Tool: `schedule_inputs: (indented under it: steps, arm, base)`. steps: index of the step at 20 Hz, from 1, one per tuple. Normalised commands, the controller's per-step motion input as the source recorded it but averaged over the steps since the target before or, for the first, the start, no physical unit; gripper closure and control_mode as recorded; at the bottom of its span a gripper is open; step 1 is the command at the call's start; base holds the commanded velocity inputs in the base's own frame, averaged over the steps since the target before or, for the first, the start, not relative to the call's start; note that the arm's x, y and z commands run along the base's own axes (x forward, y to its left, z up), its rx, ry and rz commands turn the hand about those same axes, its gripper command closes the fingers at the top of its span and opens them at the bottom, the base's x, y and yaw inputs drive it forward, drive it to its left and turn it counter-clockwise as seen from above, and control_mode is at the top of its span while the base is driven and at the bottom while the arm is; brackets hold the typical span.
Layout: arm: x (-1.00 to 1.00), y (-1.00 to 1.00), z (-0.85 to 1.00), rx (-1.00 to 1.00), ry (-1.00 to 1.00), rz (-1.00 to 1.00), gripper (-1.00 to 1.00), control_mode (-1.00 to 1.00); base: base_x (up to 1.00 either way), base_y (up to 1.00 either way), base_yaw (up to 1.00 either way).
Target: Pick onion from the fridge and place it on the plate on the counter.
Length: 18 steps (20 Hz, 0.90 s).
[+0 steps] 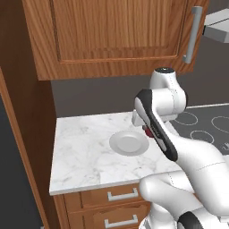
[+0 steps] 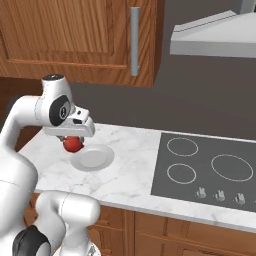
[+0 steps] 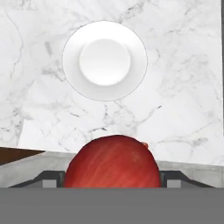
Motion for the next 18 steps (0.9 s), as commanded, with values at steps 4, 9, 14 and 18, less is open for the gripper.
schedule_inputs:
  steps: [4, 9, 14, 18]
  arm:
    - [0.47, 0.00, -0.37, 0.00, 0.00, 0.03, 1.00, -1.00]
    - [0.31, 0.00, -0.48, 0.00, 0.00, 0.01, 1.00, -1.00]
    - [0.27, 0.00, -0.57, 0.00, 0.00, 0.00, 1.00, -1.00]
    - [0.29, 0.00, -0.54, 0.00, 0.00, 0.00, 1.00, -1.00]
  base:
    - [0.00, 0.00, 0.00]
    - [0.00, 0.00, 0.00]
    - [0.00, 0.00, 0.00]
    - [0.00, 0.00, 0.00]
